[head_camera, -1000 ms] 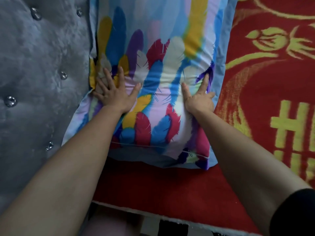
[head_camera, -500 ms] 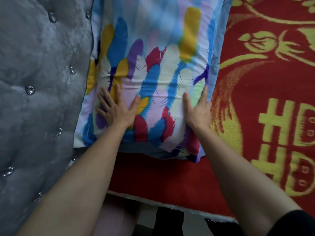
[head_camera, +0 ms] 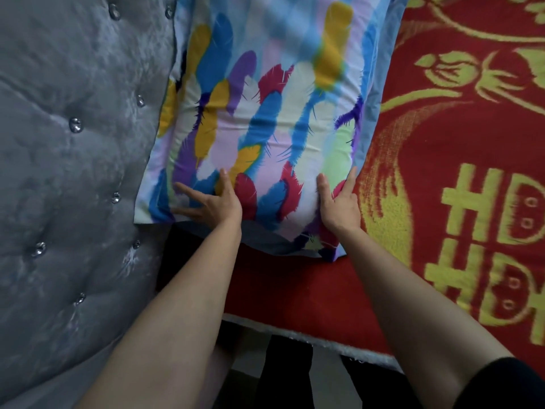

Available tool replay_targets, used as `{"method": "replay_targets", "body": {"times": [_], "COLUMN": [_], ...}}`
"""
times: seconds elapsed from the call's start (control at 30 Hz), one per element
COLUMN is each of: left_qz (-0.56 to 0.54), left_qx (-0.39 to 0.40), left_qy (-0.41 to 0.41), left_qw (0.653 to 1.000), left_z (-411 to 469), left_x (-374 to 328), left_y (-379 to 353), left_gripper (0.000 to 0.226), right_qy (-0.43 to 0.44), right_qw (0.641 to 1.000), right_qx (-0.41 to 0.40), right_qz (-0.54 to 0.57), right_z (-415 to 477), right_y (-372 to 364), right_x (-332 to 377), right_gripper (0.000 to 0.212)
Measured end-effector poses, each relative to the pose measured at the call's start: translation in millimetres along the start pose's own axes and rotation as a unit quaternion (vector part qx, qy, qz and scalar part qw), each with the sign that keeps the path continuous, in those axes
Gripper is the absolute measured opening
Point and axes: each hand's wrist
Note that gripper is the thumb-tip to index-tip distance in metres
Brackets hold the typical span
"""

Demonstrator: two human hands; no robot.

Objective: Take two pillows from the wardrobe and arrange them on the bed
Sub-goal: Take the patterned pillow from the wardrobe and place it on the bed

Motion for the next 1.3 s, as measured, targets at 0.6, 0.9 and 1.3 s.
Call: {"method": "replay_targets", "body": {"times": [0.6,0.9,1.3], "left_qz": [0.027,0.302,0.405], "left_qx": [0.014,0.018,0.142], "left_qy": [-0.089,-0.252,-0.420], "left_qw": [0.996,0.919,0.800], "left_z": [-34.4,-5.5,39.6], "left_x": [-9.7,-6.2,-3.9], "left_y": [46.5,51.9,-8.2], "left_gripper": [0.069,0.073,0.074], "right_qy": [0.095,0.136,0.303], "right_qw": [0.991,0.971,0.903], "right_qx": [-0.086,-0.112,-0.004], "right_qz": [-0.036,-0.160,-0.306], "right_z": [-46.8,-21.1,14.1], "right_y": [11.6,21.3,-7.5], "right_x": [-4.9,-4.5,-9.4], "right_gripper": [0.080,0.075,0.082]}}
Point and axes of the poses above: each hand's wrist, its own z-axis towards the middle knuckle, its own y-axis out of the back of the hand, x = y × z, and after that the axes turned 5 degrees about -x, right-handed
